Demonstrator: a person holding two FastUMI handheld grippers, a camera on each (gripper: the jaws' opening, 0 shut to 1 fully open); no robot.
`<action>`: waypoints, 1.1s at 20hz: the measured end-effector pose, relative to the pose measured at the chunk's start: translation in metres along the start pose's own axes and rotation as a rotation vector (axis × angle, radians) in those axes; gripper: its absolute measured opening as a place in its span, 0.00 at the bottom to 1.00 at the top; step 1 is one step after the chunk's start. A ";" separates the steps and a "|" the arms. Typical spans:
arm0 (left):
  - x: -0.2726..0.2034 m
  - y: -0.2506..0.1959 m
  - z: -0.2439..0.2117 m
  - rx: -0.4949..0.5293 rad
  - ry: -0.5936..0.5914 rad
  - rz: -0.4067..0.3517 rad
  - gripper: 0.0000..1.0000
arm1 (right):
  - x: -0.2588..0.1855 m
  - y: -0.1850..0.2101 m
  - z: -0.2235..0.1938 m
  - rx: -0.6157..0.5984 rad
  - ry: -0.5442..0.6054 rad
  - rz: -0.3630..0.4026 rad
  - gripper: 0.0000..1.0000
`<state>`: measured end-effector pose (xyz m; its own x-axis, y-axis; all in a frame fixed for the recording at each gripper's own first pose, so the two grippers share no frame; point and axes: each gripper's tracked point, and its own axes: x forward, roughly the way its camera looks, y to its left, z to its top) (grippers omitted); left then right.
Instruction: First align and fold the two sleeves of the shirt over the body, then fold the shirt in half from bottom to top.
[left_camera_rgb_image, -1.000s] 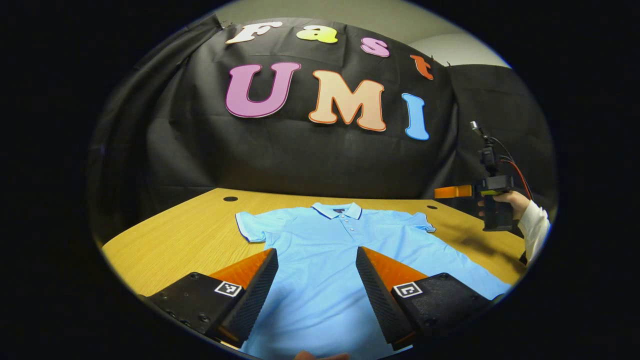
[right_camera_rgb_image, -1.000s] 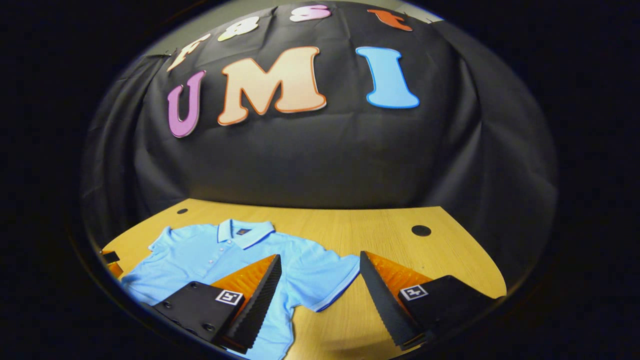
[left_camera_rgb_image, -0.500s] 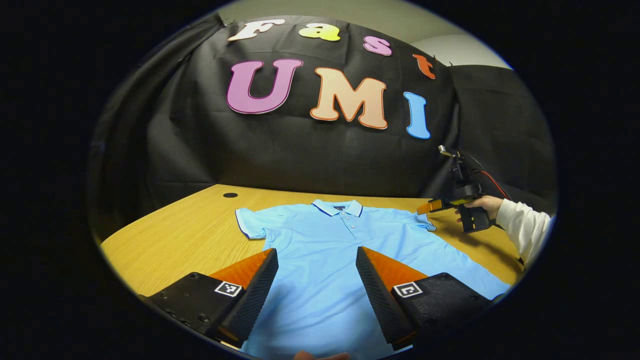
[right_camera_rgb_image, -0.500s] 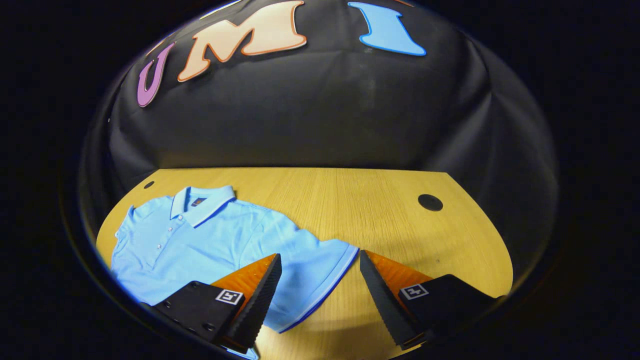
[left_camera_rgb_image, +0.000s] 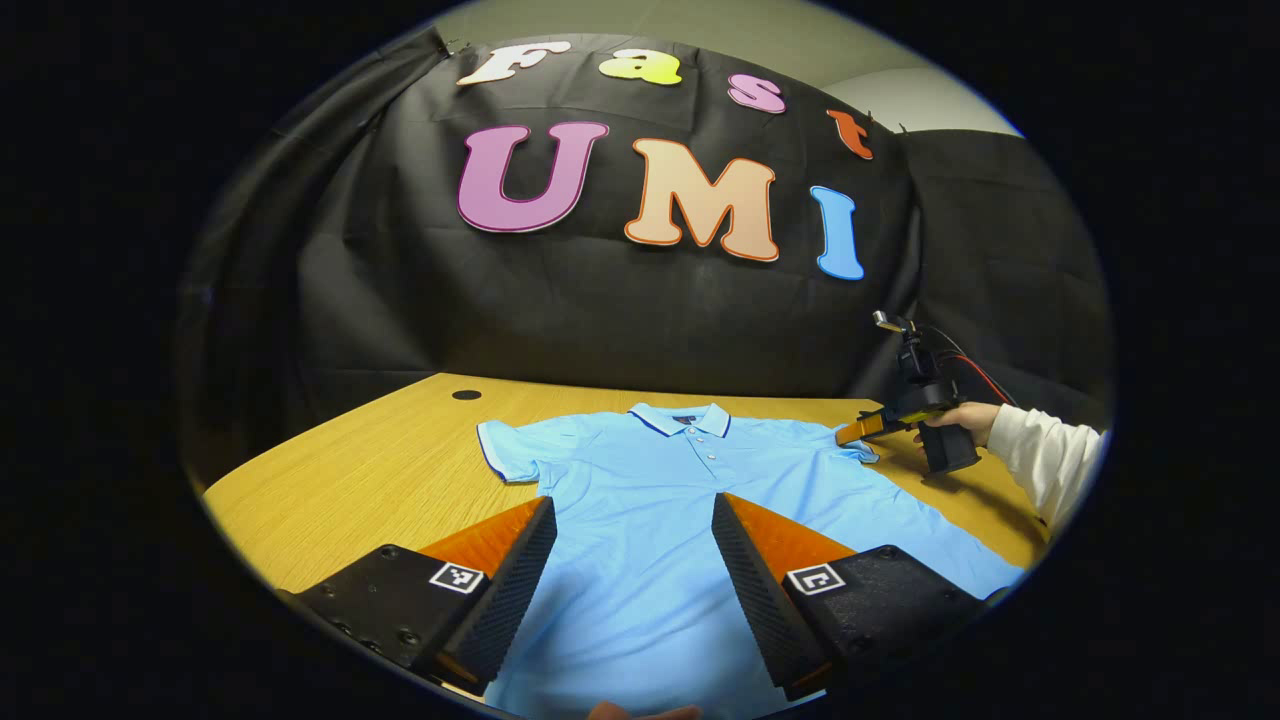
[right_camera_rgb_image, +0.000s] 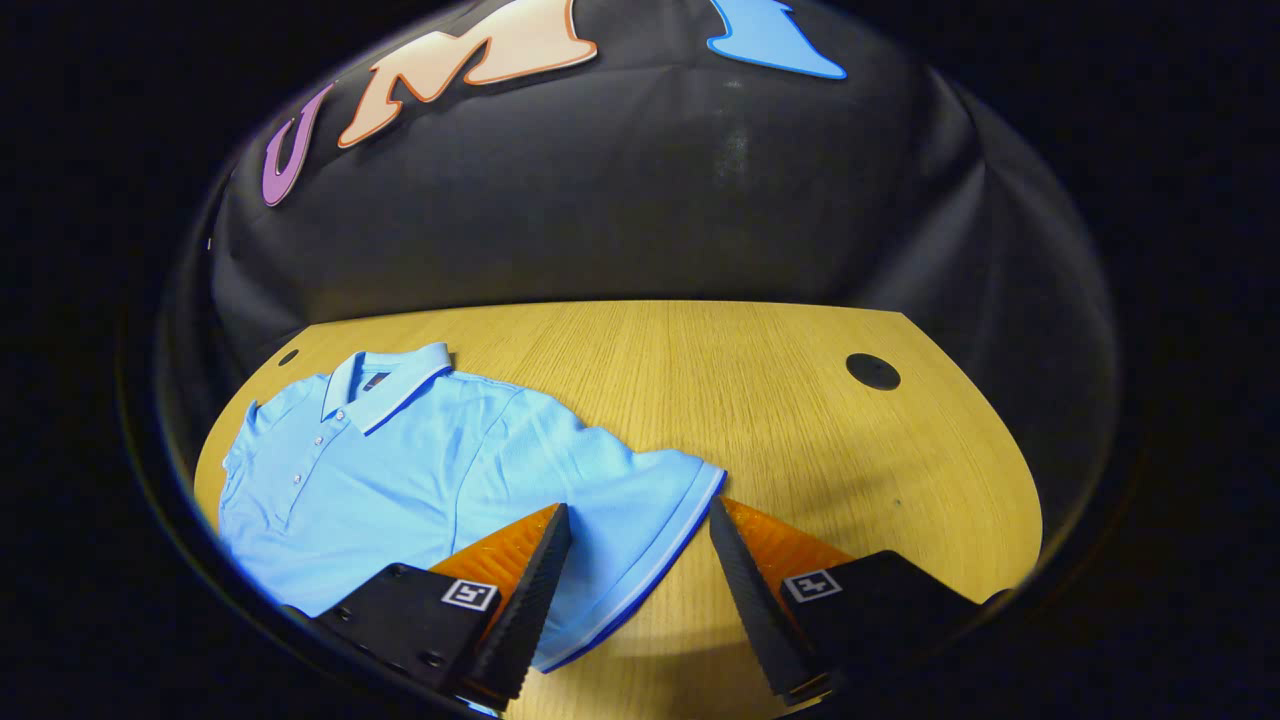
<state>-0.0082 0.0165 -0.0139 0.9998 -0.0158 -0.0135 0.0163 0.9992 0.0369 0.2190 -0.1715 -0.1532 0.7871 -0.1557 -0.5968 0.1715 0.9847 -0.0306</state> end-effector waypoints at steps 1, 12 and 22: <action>0.000 0.000 0.000 -0.003 0.001 -0.003 0.94 | -0.001 0.002 0.000 -0.004 -0.003 0.006 0.80; 0.000 -0.002 -0.006 -0.019 0.018 -0.016 0.94 | -0.003 0.020 -0.002 0.064 0.024 0.023 0.04; 0.000 0.000 -0.007 -0.011 0.029 -0.011 0.94 | -0.029 0.055 0.055 0.081 -0.096 0.024 0.02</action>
<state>-0.0081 0.0168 -0.0210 0.9988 -0.0256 -0.0428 0.0268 0.9993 0.0259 0.2385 -0.1172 -0.0932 0.8442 -0.1430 -0.5166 0.1964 0.9793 0.0498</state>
